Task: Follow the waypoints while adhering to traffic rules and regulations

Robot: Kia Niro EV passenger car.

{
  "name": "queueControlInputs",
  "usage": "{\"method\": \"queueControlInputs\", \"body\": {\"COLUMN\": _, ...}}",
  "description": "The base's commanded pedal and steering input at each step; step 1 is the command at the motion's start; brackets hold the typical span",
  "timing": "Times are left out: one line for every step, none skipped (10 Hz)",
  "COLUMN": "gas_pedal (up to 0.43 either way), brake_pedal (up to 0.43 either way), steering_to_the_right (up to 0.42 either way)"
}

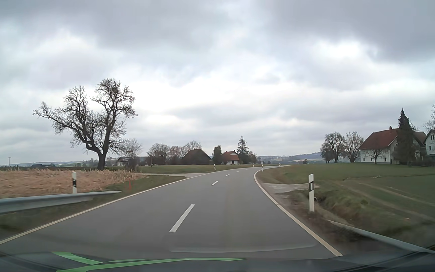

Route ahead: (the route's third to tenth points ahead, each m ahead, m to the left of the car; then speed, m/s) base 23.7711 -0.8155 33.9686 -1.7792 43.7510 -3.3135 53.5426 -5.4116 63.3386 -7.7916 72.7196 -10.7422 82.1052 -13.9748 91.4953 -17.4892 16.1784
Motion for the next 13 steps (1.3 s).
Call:
{"method": "queueControlInputs", "body": {"gas_pedal": 0.280, "brake_pedal": 0.000, "steering_to_the_right": 0.022}}
{"method": "queueControlInputs", "body": {"gas_pedal": 0.280, "brake_pedal": 0.000, "steering_to_the_right": 0.022}}
{"method": "queueControlInputs", "body": {"gas_pedal": 0.280, "brake_pedal": 0.000, "steering_to_the_right": 0.023}}
{"method": "queueControlInputs", "body": {"gas_pedal": 0.280, "brake_pedal": 0.000, "steering_to_the_right": 0.023}}
{"method": "queueControlInputs", "body": {"gas_pedal": 0.280, "brake_pedal": 0.000, "steering_to_the_right": 0.022}}
{"method": "queueControlInputs", "body": {"gas_pedal": 0.280, "brake_pedal": 0.000, "steering_to_the_right": 0.023}}
{"method": "queueControlInputs", "body": {"gas_pedal": 0.280, "brake_pedal": 0.000, "steering_to_the_right": 0.022}}
{"method": "queueControlInputs", "body": {"gas_pedal": 0.268, "brake_pedal": 0.000, "steering_to_the_right": 0.023}}
{"method": "queueControlInputs", "body": {"gas_pedal": 0.268, "brake_pedal": 0.000, "steering_to_the_right": 0.023}}
{"method": "queueControlInputs", "body": {"gas_pedal": 0.268, "brake_pedal": 0.000, "steering_to_the_right": 0.022}}
{"method": "queueControlInputs", "body": {"gas_pedal": 0.268, "brake_pedal": 0.000, "steering_to_the_right": 0.022}}
{"method": "queueControlInputs", "body": {"gas_pedal": 0.268, "brake_pedal": 0.000, "steering_to_the_right": 0.022}}
{"method": "queueControlInputs", "body": {"gas_pedal": 0.268, "brake_pedal": 0.000, "steering_to_the_right": 0.022}}
